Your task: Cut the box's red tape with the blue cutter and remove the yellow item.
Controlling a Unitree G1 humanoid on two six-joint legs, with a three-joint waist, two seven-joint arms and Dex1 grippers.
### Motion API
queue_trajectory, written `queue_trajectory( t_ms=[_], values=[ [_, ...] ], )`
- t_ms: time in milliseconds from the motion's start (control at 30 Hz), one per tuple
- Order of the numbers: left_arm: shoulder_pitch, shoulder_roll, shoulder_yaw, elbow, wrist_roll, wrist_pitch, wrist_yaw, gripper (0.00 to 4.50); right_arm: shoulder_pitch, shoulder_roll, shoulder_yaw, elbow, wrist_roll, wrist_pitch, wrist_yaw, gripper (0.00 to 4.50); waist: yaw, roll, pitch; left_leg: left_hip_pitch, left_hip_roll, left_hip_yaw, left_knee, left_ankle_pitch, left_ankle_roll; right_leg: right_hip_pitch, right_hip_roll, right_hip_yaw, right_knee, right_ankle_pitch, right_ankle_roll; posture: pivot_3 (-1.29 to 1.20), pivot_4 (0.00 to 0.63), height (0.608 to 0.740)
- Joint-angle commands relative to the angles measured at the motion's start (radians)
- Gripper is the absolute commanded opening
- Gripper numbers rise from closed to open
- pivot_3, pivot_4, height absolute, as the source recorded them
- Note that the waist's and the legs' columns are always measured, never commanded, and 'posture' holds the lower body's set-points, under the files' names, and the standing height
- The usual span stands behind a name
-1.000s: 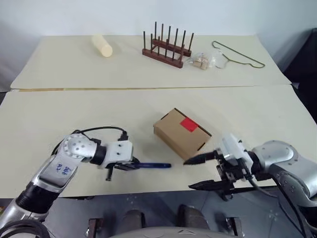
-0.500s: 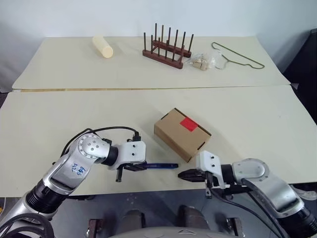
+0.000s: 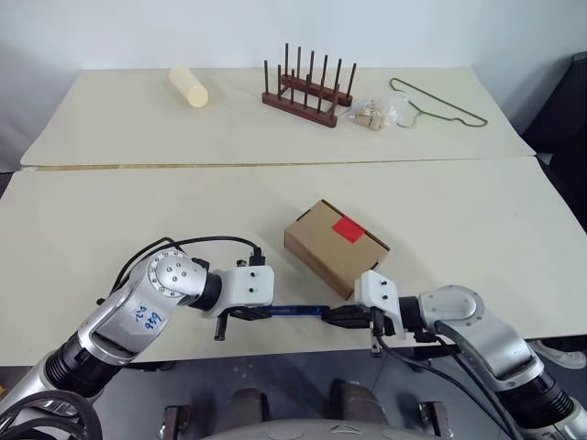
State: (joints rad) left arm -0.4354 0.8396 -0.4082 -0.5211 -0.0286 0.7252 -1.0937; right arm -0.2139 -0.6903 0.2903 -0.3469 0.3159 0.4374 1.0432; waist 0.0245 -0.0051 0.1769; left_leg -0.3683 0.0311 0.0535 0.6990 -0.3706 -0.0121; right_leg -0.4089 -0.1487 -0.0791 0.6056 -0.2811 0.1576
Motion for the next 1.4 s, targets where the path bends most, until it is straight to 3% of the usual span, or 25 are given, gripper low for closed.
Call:
queue_trajectory(
  t_ms=[33,367,800,1400],
  values=[
    [0.034,0.016,-0.050,-0.012,0.000,0.016,-0.014,0.44,-0.026,0.019,-0.054,-0.062,0.086,0.081,-0.014,0.05,-0.001,0.000,0.000,0.000,0.000,0.000,0.000,0.000,0.000,0.000,0.000,0.000,0.000,0.000,0.000,0.00,0.150,0.740],
    [0.017,0.004,-0.058,-0.002,0.007,0.022,0.005,0.44,-0.081,0.011,-0.067,-0.072,0.121,0.161,-0.018,0.05,0.000,0.000,0.000,0.000,0.000,0.000,0.000,0.000,0.000,0.000,0.000,0.000,0.001,0.000,0.000,0.00,0.150,0.740],
    [0.010,0.010,-0.045,-0.018,-0.007,0.060,0.016,0.44,-0.159,0.068,0.073,-0.012,0.014,0.141,-0.025,0.05,0.001,0.000,0.000,0.000,0.000,0.000,0.001,0.000,0.000,0.000,0.000,0.000,0.001,0.000,0.000,0.00,0.150,0.740],
    [0.009,0.015,-0.043,-0.019,-0.007,0.064,0.021,0.44,-0.123,-0.016,0.009,0.033,0.009,0.096,0.029,0.05,0.000,0.000,0.000,0.000,0.000,0.000,0.001,0.000,0.000,0.000,0.000,0.000,0.001,0.000,0.000,0.00,0.150,0.740]
  ],
)
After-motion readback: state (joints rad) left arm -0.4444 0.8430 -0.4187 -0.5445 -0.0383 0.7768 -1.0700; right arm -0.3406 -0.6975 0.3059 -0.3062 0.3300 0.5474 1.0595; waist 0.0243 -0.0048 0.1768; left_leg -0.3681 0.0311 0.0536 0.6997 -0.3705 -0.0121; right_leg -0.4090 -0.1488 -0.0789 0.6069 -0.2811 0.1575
